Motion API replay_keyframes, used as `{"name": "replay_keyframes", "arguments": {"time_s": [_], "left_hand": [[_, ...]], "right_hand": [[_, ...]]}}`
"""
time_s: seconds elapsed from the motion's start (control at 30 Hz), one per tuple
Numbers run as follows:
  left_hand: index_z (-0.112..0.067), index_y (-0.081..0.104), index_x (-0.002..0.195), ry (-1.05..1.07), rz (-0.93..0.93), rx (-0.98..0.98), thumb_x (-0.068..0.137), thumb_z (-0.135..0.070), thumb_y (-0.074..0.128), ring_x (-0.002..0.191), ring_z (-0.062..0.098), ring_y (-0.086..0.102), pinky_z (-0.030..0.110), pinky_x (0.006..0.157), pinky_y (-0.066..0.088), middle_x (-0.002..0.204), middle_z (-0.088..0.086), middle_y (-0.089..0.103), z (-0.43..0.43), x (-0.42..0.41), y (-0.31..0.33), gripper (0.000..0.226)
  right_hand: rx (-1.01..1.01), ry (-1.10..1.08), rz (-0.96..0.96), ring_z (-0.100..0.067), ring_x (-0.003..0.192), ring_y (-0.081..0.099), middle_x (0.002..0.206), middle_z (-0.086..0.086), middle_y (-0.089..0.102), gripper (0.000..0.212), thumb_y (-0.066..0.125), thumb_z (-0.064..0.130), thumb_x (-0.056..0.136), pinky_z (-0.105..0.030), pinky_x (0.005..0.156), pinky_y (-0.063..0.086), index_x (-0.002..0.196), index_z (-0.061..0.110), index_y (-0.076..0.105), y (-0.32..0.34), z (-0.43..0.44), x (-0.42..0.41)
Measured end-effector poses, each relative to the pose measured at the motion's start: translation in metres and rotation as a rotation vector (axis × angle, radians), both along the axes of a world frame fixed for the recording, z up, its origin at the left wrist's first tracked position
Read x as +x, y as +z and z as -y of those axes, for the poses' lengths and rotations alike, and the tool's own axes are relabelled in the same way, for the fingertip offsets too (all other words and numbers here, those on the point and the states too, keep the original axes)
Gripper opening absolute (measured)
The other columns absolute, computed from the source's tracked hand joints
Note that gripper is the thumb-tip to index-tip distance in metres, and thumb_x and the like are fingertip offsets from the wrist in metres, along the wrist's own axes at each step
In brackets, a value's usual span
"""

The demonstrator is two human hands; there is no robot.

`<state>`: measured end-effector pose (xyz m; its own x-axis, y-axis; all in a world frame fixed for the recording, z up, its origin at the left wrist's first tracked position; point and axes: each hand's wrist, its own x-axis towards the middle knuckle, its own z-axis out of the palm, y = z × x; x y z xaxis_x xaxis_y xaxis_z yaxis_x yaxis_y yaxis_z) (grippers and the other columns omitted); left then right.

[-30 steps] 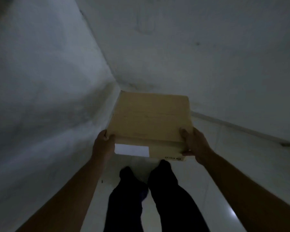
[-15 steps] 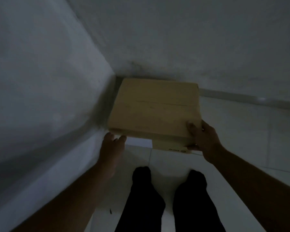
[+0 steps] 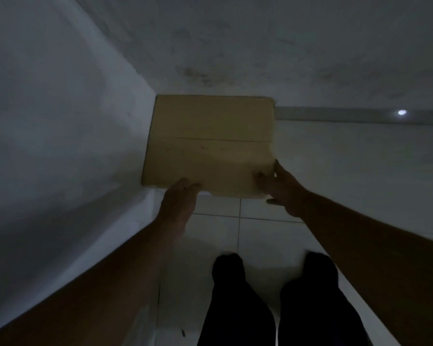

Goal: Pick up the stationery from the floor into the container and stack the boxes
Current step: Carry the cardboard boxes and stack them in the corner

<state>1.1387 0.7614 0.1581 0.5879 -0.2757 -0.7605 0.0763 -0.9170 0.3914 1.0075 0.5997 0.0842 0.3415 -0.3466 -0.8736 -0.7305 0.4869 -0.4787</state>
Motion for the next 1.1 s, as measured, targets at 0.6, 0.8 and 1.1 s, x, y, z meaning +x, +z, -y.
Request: {"name": "replay_keyframes", "arguments": {"time_s": [0.6,0.8,1.1], "left_hand": [[-0.019,0.065,0.098,-0.363,0.064,-0.337,0.091,-0.041,0.057,0.099,0.003,0.059,0.022,0.081,0.044,0.099,-0.011,0.066,0.058,-0.101,0.212,0.025],[-0.023,0.062,0.113,-0.683,0.049,-0.423,0.09,-0.054,0.05,0.111,0.004,0.055,0.014,0.082,0.037,0.117,-0.01,0.063,0.091,-0.187,0.328,0.04],[-0.021,0.055,0.128,-1.052,0.05,-0.622,0.087,-0.059,0.051,0.118,0.001,0.049,0.017,0.094,0.033,0.131,-0.007,0.057,0.144,-0.388,0.452,0.056]], "right_hand": [[-0.444,-0.026,-0.057,-0.002,0.07,0.043,0.108,0.003,0.054,0.035,0.06,0.038,0.089,-0.011,0.053,0.029,0.118,0.02,0.056,0.264,0.004,-0.116],[-0.572,-0.11,-0.062,-0.008,0.077,0.05,0.127,-0.006,0.054,0.034,0.056,0.036,0.092,-0.01,0.056,0.033,0.121,0.017,0.055,0.412,0.005,-0.229],[-0.7,-0.288,-0.177,-0.019,0.124,0.046,0.138,-0.005,0.049,0.039,0.055,0.034,0.093,-0.019,0.092,0.029,0.127,0.015,0.052,0.55,-0.011,-0.448]]}}
